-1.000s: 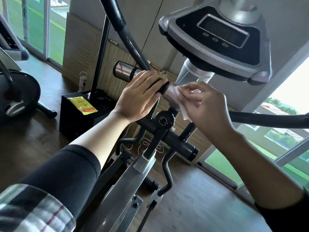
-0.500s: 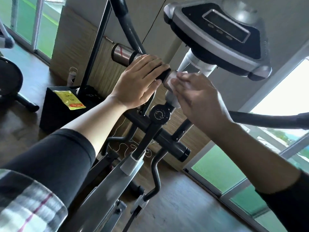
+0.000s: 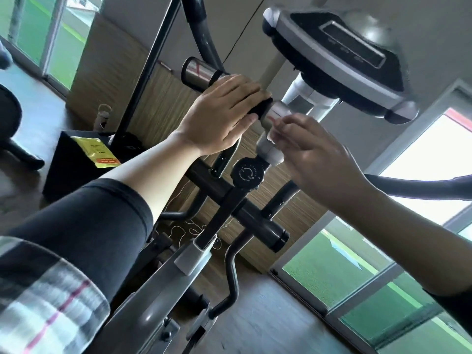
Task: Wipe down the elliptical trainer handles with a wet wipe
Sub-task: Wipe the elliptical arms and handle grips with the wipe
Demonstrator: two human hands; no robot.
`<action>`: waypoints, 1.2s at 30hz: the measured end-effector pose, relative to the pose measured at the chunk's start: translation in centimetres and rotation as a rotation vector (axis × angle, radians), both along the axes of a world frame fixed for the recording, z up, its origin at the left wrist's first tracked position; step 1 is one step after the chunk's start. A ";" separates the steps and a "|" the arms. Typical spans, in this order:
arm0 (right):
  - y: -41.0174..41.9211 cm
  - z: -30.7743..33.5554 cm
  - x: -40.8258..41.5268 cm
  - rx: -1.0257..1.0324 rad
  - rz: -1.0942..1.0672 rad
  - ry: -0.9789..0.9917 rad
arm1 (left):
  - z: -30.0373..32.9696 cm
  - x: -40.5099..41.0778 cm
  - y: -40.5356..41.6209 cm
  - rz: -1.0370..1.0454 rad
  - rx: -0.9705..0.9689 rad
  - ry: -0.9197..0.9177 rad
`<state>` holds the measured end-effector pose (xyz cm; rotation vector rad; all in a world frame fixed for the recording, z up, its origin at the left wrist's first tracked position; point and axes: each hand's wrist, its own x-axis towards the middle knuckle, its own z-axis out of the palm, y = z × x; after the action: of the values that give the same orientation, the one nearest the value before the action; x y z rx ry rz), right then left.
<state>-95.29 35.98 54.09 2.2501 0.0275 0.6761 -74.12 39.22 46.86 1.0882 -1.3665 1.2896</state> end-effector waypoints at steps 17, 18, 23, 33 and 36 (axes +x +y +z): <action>-0.7 0.4 -0.7 -0.116 0.061 0.037 | -0.1 0.0 -0.1 -0.007 -0.019 0.024; -0.4 0.3 0.1 -0.120 0.070 0.019 | -0.2 -0.1 -0.1 0.000 -0.023 0.028; -0.2 0.2 1.0 -0.106 0.047 0.005 | -0.1 -0.1 0.0 0.012 -0.008 0.028; 0.0 0.3 1.0 0.036 0.029 -0.028 | 0.0 -0.4 0.3 0.003 0.052 0.059; 0.4 0.2 0.1 0.168 -0.008 -0.049 | -0.1 -0.8 0.8 0.002 0.104 0.108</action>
<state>-95.18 36.35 54.32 2.3915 -0.0652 0.7533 -74.96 40.00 46.76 1.2128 -1.3635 1.1541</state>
